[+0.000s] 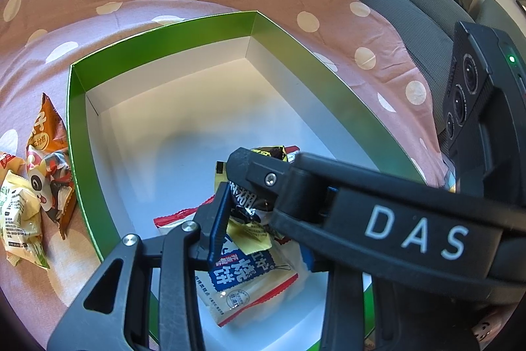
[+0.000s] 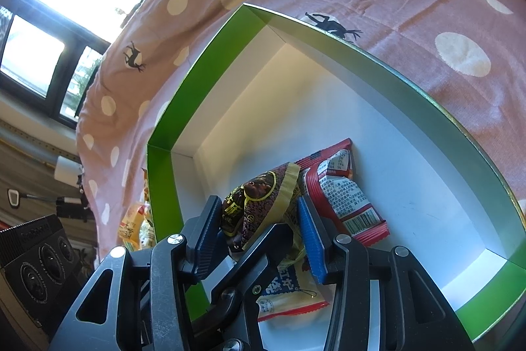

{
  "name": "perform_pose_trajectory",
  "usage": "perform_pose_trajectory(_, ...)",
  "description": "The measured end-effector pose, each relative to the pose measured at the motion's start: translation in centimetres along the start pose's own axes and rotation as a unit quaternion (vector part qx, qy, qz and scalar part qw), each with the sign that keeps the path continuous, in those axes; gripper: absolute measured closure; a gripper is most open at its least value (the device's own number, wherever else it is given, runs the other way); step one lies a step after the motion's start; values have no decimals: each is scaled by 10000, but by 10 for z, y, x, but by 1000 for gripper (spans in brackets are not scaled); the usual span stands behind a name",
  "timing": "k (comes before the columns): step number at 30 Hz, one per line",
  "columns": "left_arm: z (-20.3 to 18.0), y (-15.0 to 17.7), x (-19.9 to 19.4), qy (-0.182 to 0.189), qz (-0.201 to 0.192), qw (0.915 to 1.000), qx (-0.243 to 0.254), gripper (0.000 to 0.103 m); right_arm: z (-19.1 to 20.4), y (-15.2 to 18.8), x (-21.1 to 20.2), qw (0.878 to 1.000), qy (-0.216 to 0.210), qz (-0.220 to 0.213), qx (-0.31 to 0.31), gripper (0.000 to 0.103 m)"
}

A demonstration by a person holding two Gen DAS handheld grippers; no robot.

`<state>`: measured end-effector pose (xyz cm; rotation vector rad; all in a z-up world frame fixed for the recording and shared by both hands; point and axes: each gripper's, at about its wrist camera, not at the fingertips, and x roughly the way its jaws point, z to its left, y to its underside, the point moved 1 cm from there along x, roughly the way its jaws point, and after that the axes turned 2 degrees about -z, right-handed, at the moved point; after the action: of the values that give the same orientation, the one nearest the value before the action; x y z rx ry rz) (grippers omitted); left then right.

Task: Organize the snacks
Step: 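Lower the chocolate packet into the green box and open the right gripper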

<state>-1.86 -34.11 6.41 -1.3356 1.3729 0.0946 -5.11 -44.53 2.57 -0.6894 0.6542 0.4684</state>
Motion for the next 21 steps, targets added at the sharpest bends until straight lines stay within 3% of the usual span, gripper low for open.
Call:
perform_pose_trajectory(13,-3,0,-2,125,13,9999,53,61,5,1,-5,9995,277,-60,-168,55)
perform_pose_trajectory(17,-8,-3,-8,232,-9,9997,100,58,11,2,-17,9975,561,-260,-343,55)
perform_pose_trajectory(19,-10,-3,-20,254,-160,9994,156,54,16,3,-25,9964,607,-383,-440,55)
perform_pose_trajectory(21,-5,-1,-31,273,-210,9994,81,36,18,3,-31,9964,515,-469,-490,55)
